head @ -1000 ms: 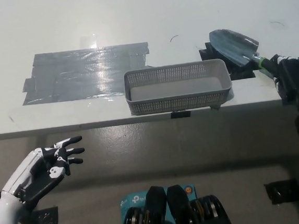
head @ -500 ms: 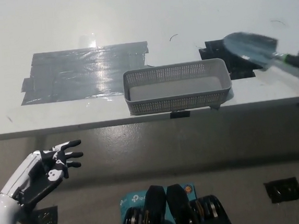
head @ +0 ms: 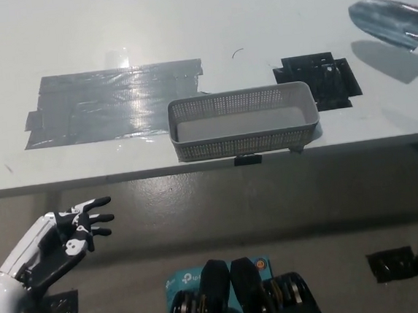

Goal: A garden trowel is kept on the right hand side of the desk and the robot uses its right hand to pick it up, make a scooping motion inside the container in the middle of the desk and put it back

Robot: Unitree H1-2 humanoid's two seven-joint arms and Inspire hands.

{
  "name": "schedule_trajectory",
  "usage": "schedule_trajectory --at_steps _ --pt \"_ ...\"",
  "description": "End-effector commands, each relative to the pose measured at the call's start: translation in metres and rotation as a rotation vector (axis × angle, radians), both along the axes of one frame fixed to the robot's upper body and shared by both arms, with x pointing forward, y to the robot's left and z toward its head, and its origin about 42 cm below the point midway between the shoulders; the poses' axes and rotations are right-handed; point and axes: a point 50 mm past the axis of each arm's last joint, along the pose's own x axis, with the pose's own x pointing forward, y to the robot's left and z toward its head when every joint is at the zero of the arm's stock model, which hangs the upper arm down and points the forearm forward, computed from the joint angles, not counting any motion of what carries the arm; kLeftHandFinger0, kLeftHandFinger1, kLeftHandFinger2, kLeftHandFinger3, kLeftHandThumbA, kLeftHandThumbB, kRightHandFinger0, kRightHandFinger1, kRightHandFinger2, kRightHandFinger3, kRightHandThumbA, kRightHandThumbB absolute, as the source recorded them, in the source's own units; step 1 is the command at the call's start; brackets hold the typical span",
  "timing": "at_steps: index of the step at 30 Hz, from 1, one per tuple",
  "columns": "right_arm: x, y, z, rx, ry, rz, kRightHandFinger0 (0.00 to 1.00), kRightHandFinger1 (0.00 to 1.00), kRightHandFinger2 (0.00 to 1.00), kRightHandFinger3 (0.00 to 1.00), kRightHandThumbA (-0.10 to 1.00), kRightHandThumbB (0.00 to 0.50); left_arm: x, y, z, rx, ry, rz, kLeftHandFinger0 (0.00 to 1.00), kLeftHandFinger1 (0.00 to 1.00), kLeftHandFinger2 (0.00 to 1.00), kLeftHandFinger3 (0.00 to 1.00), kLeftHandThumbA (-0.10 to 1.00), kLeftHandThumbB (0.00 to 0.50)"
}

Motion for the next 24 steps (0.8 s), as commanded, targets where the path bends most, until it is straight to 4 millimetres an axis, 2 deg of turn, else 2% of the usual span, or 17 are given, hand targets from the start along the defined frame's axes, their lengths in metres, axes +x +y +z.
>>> schedule_trajectory --at_steps 1,2,3,5,8,10,11,13,15,18,19,20,22,23,24 --pt "0.002 0.001 0.061 -0.030 -0.090 0.065 0.02 0.25 0.60 0.21 -0.10 0.012 0.001 0.010 0.012 0.038 -0.043 -0.013 0.79 0.82 0.88 1.00 1.00 0.175" --pt "0.002 0.001 0.062 -0.032 -0.090 0.067 0.00 0.25 0.40 0.20 -0.10 0.033 0.001 0.010 0.012 0.038 -0.043 -0.014 0.79 0.82 0.88 1.00 1.00 0.176" --pt "0.001 0.001 0.062 -0.032 -0.087 0.066 0.00 0.24 0.28 0.19 -0.10 0.053 0.001 0.010 0.012 0.038 -0.042 -0.015 0.79 0.82 0.88 1.00 1.00 0.176" --pt "0.002 0.007 0.073 -0.019 -0.088 0.084 0.00 0.24 0.09 0.21 -0.10 0.043 0.002 0.010 0.012 0.040 -0.050 -0.017 0.78 0.81 0.88 1.00 1.00 0.201" --pt "0.002 0.010 0.077 -0.024 -0.095 0.109 0.00 0.24 0.25 0.20 -0.10 0.034 0.001 0.008 0.011 0.044 -0.051 -0.014 0.78 0.81 0.88 1.00 1.00 0.202" --pt "0.000 0.018 0.081 -0.031 -0.084 0.137 0.00 0.27 0.45 0.26 -0.10 0.067 0.001 0.009 0.011 0.039 -0.046 -0.016 0.80 0.82 0.90 1.00 1.00 0.189" --pt "-0.002 0.021 0.081 -0.039 -0.081 0.153 0.00 0.28 0.45 0.26 -0.10 0.071 0.001 0.009 0.011 0.038 -0.044 -0.016 0.81 0.83 0.90 1.00 1.00 0.187" --pt "-0.011 0.036 0.082 -0.035 -0.076 0.229 0.00 0.22 0.34 0.26 -0.10 0.091 0.001 0.009 0.011 0.034 -0.042 -0.022 0.81 0.83 0.90 1.00 1.00 0.172" --pt "-0.015 0.046 0.086 -0.056 -0.086 0.280 0.00 0.21 0.35 0.23 -0.10 0.123 0.002 0.009 0.013 0.043 -0.047 -0.013 0.81 0.83 0.90 1.00 1.00 0.195" --pt "-0.019 0.050 0.086 -0.057 -0.067 0.294 0.00 0.22 0.41 0.25 -0.10 0.126 0.002 0.009 0.013 0.037 -0.045 -0.014 0.81 0.83 0.90 1.00 1.00 0.196" --pt "-0.023 0.054 0.084 -0.067 -0.067 0.314 0.00 0.20 0.36 0.26 -0.10 0.150 0.002 0.008 0.013 0.035 -0.055 -0.021 0.81 0.83 0.90 1.00 1.00 0.177" --pt "-0.025 0.054 0.084 -0.078 -0.053 0.313 0.00 0.23 0.43 0.26 -0.10 0.161 0.002 0.007 0.013 0.031 -0.056 -0.023 0.81 0.83 0.90 1.00 1.00 0.169" --pt "-0.029 0.054 0.081 -0.088 -0.052 0.325 0.00 0.22 0.35 0.24 -0.10 0.209 0.001 0.008 0.013 0.038 -0.049 -0.024 0.82 0.84 0.91 1.00 1.00 0.179" --pt "-0.034 0.052 0.082 -0.119 -0.031 0.329 0.03 0.30 0.36 0.27 -0.10 0.200 0.001 0.008 0.013 0.041 -0.050 -0.023 0.83 0.84 0.92 1.00 1.00 0.172" --pt "-0.035 0.051 0.082 -0.124 -0.028 0.332 0.01 0.30 0.35 0.25 -0.10 0.186 0.001 0.008 0.013 0.044 -0.050 -0.022 0.83 0.85 0.92 1.00 1.00 0.174"
